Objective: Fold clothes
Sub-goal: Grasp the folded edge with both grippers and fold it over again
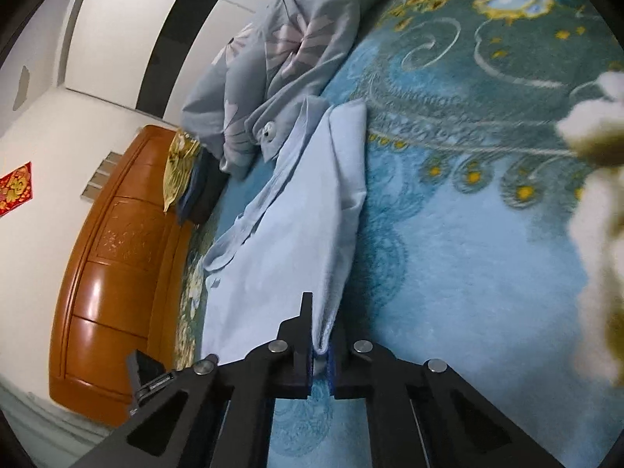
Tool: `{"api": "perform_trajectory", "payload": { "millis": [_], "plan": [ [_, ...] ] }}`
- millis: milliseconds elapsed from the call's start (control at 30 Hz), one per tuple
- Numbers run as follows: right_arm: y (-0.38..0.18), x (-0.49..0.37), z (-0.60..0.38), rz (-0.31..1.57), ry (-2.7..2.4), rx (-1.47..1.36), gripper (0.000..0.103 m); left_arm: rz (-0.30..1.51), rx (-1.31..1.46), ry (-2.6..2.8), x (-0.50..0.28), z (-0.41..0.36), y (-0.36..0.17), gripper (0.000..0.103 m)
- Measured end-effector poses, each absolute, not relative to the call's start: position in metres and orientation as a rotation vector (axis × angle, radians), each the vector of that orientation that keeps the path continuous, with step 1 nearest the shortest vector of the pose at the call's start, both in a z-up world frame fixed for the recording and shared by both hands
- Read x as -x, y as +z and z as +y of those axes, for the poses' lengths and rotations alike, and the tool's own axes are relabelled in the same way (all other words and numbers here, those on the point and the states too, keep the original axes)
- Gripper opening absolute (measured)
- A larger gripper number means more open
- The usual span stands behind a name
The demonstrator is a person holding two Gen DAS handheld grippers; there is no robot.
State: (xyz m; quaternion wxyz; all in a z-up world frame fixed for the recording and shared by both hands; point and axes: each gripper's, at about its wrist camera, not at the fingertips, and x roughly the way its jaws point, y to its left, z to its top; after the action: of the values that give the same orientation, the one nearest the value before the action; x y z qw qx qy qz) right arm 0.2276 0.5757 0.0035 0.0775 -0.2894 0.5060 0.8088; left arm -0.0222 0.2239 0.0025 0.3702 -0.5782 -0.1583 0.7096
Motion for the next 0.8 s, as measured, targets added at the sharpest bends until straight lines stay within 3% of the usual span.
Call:
{"api": "perform_trajectory", "payload": {
  "millis": [333, 533, 800],
  "plan": [
    [0.038, -0.321, 0.508, 1.402, 2.532, 0.900, 0.004, -0.356, 1.432, 1.736, -0.066, 0.136, 0.024, 0.008],
    [0.023, -0.373, 0.462, 1.384, 2.541, 0.977, 0.004, -0.212, 1.360, 1.803, -0.109, 0.097, 0.016, 0.009],
    [-0.005, -0.380, 0.459, 1.395, 2.469, 1.035, 0.004, -0.244, 1.401, 1.799, -0.110, 0.094, -0.005, 0.012]
  ]
}}
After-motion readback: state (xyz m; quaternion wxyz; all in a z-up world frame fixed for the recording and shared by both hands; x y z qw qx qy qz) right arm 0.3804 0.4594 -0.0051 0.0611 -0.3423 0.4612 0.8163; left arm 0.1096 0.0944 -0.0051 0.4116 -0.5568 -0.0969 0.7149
